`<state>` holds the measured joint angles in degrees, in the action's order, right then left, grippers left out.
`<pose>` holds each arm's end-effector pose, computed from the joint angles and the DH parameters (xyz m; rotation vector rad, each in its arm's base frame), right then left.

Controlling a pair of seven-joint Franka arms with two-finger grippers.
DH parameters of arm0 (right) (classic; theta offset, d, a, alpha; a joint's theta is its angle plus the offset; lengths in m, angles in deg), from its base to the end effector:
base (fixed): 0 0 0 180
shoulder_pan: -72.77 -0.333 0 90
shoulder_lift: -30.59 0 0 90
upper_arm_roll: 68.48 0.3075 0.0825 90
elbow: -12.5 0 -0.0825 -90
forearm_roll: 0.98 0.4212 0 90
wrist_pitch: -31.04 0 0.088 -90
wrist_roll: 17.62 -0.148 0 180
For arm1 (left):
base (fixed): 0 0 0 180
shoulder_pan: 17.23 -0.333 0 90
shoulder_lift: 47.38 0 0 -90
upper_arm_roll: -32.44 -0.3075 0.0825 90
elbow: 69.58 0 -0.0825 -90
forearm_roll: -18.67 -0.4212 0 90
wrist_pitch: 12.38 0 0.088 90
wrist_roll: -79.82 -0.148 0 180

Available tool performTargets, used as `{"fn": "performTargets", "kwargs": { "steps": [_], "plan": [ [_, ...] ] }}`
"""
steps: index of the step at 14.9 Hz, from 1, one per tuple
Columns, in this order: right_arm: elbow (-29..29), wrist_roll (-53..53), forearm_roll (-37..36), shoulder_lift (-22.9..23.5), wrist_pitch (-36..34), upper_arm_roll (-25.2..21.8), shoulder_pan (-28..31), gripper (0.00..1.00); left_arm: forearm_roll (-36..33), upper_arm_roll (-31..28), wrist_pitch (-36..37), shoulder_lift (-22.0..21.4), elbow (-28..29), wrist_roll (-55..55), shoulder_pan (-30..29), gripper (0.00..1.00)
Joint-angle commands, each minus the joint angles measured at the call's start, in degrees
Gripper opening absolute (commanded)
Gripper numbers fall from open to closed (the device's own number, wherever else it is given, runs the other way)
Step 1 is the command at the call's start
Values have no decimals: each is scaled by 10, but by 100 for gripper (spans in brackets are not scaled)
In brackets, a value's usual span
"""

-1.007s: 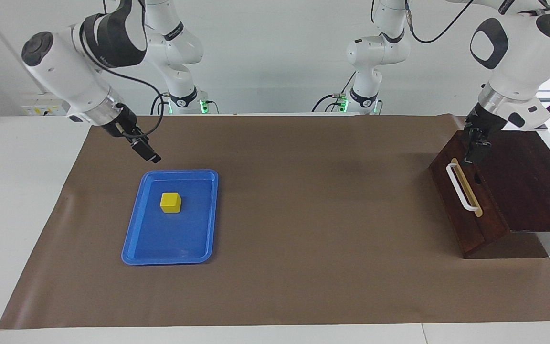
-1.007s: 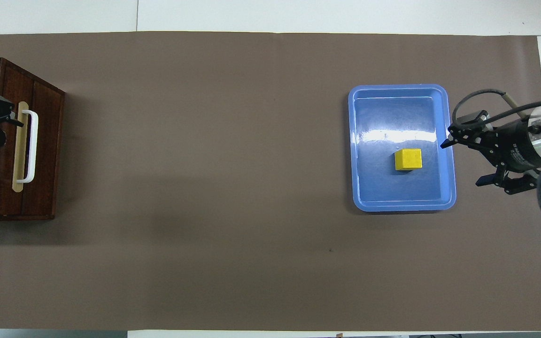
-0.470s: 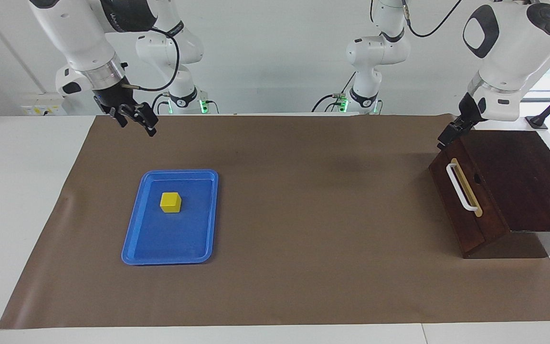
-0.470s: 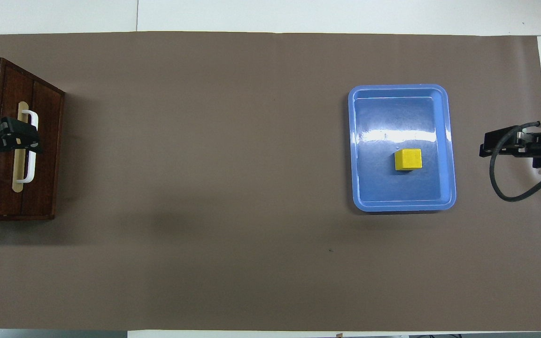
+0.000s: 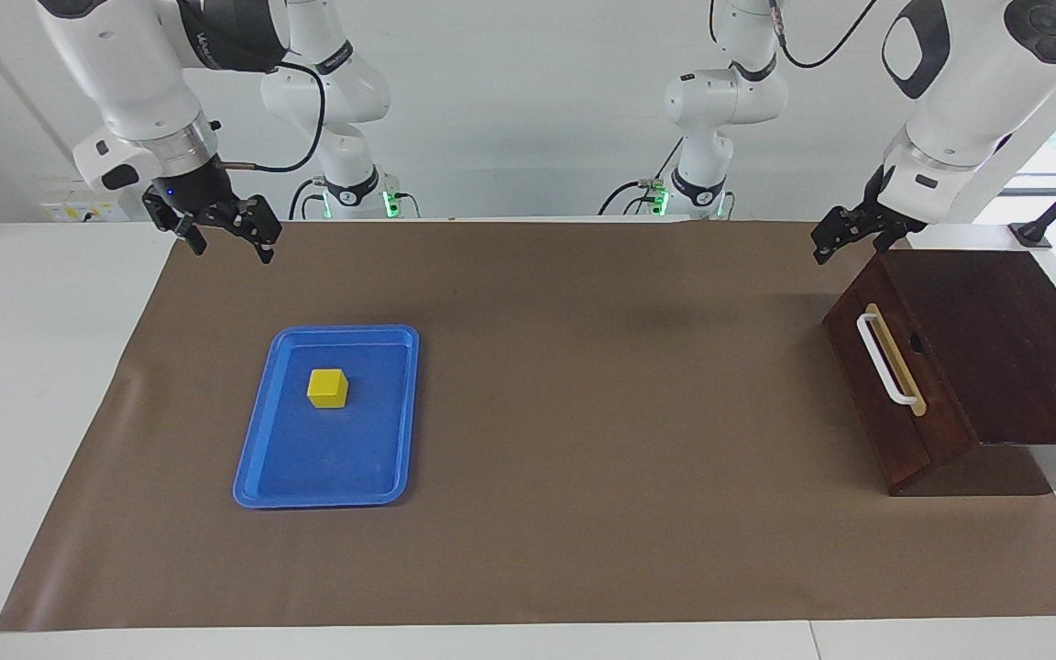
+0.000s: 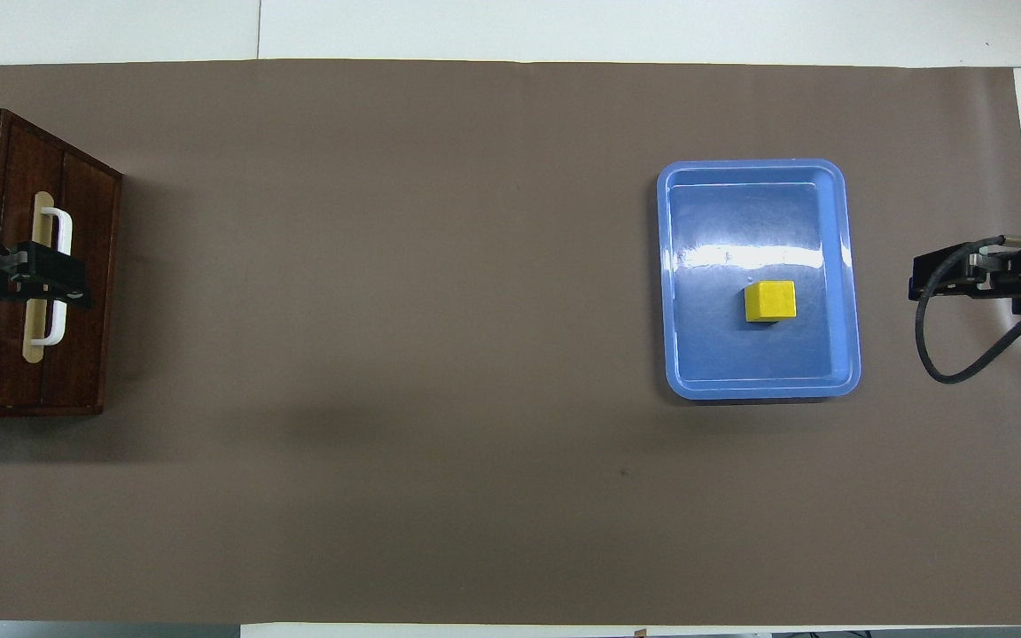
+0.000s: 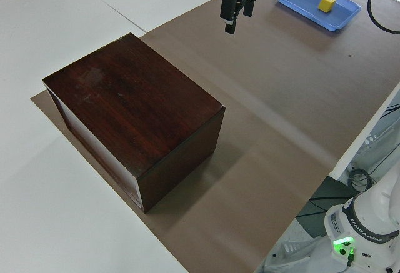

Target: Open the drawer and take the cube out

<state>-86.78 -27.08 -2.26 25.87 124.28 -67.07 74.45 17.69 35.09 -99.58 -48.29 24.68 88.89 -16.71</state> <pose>0.5679 -0.0055 0.5450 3.1043 -0.2620 -0.0328 0.5738 -0.0293 0.5430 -3.1040 -0.1599 0.1631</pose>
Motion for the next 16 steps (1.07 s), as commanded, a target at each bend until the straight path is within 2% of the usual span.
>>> {"fn": "performTargets", "kwargs": {
  "steps": [1,4,12,16],
  "plan": [
    [2,17,10,5,-5,3,8,100,1,-5,9,6,-13,-11,4,100],
    [22,17,27,20,-21,1,8,100,2,-4,8,0,-7,-11,16,100],
    [16,20,41,15,-28,-1,7,100,2,-5,-7,-2,-1,-11,11,100],
    [16,68,40,15,-29,-2,6,100,2,-5,-7,-2,-1,-10,9,100]
  ]
}}
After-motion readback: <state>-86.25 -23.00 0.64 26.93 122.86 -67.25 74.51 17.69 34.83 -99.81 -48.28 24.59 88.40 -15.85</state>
